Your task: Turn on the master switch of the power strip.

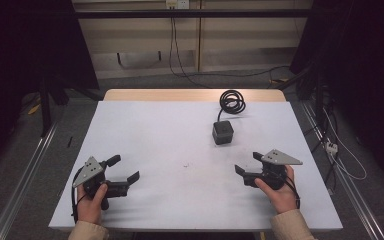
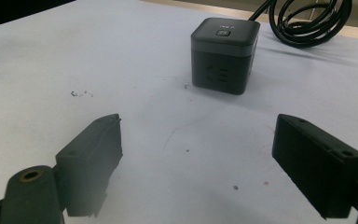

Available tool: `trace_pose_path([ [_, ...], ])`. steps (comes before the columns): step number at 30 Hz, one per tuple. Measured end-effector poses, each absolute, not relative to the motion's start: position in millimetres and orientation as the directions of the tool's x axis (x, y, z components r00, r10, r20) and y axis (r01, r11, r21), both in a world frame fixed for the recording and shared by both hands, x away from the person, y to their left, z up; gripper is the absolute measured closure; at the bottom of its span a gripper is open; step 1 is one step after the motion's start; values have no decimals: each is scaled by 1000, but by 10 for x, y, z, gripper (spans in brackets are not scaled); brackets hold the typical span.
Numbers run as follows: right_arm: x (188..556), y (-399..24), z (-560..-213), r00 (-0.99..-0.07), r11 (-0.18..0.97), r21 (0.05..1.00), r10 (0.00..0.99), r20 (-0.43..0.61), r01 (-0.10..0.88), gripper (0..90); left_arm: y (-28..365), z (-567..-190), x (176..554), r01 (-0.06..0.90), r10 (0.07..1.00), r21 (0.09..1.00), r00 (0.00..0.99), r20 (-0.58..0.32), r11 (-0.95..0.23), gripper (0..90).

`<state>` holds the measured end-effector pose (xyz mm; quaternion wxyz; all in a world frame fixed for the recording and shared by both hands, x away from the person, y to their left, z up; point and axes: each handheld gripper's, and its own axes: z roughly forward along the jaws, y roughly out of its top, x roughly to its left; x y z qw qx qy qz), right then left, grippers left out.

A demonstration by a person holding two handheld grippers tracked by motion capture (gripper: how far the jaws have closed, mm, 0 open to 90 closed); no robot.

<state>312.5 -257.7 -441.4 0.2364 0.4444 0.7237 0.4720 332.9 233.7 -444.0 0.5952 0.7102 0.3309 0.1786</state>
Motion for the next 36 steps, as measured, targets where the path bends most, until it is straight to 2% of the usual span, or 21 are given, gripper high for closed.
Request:
trace_pose_path([
  [36,2878,-2781,-4496,-476,168,883,877,70,439,127,2338,-4441,3337,264,685,961,714,-141,-77,35],
])
